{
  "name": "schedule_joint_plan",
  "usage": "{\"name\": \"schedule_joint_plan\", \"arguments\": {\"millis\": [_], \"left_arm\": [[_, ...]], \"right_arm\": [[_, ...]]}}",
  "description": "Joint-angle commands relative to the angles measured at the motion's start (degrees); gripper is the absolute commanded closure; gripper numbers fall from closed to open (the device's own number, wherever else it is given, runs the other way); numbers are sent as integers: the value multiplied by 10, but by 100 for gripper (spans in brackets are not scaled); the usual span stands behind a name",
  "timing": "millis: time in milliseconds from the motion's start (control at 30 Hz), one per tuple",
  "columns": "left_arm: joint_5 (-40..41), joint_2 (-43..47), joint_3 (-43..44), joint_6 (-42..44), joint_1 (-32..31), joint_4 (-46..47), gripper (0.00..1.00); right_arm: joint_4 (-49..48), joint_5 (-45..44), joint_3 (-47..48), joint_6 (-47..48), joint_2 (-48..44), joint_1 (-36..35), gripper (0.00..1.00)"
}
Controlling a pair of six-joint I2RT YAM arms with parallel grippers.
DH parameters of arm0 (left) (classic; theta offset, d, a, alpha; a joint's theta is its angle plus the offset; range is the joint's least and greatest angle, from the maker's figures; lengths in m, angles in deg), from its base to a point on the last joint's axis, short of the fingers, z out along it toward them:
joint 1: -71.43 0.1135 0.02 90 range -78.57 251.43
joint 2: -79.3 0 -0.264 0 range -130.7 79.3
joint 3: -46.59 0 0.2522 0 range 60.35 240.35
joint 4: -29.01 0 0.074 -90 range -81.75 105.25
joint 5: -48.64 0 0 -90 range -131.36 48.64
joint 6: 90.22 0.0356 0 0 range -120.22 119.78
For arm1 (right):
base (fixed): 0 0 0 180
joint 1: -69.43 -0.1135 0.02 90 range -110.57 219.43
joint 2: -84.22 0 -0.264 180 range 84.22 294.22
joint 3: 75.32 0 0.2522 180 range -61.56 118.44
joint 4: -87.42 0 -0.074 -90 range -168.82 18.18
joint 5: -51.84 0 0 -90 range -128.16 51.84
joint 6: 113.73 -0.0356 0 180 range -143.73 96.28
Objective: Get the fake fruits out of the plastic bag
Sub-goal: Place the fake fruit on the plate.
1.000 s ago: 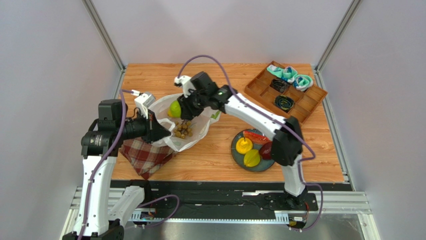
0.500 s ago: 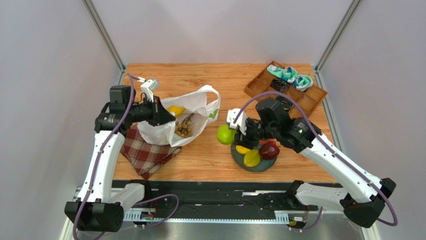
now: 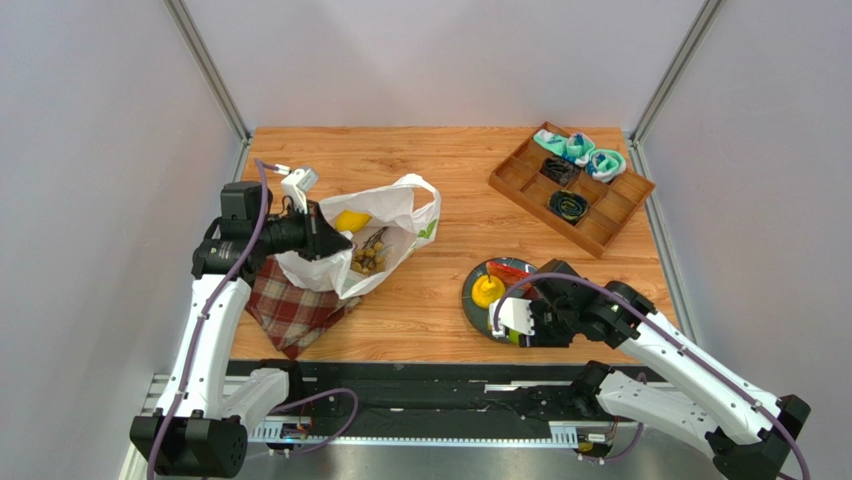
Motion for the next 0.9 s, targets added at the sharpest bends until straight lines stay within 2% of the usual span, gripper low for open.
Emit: {"name": "schedule_joint_plan", "arguments": {"millis": [0,367,667,867], "left_arm": [[-5,10,2,-7,4,22,100],[-3,19,-13,-4,5,19,100],[-3,25,-23,-3,9,18,100],[-5,26,-29,-2,11,18,100]], "right_arm": [[-37,-96,-19,8,12,2,75],[-36,-74,-29,38,15,1,74],[-110,-64,-58,46,41,0,69],[-149,-64,-94,84,55,0,64]]}}
